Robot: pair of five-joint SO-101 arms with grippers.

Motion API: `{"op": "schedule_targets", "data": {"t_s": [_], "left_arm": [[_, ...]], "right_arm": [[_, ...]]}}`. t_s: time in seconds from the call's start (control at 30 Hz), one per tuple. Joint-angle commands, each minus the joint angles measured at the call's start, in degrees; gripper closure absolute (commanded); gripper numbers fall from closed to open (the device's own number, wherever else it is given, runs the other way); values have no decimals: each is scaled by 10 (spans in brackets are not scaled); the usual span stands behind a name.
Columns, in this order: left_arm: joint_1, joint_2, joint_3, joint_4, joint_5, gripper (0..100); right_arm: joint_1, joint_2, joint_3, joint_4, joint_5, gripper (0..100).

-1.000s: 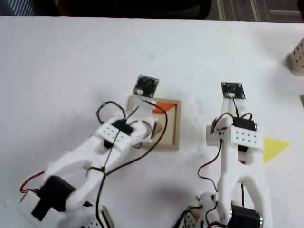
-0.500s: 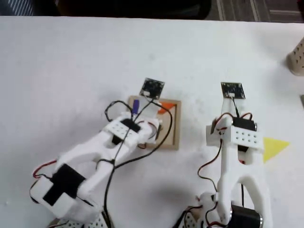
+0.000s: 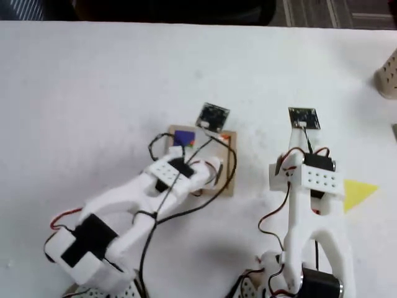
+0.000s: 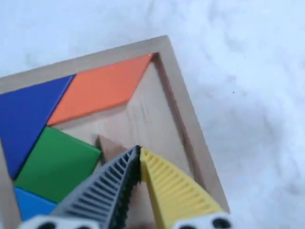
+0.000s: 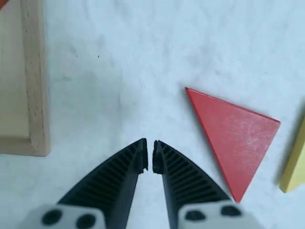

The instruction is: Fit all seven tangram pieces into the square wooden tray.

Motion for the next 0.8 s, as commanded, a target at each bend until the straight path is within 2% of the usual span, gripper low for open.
{"op": "schedule_targets", "data": {"t_s": [0.0, 0.17, 0.33, 0.47, 0.67, 0.77], "left_arm": [[12, 22, -56, 2, 5, 979], [7, 14, -69, 19, 5, 979], [-29, -74, -34, 19, 6, 979], [-45, -81, -31, 16, 7, 979], [-46, 3, -74, 25, 8, 979], [-46, 45, -117, 70, 7, 979]], "right_arm": [[-5, -22, -3, -8, 7, 974], [-5, -22, -3, -8, 7, 974], [-5, -22, -3, -8, 7, 974], [-5, -22, -3, -8, 7, 974], [-5, -22, -3, -8, 7, 974], [-5, -22, -3, -8, 7, 974]]}}
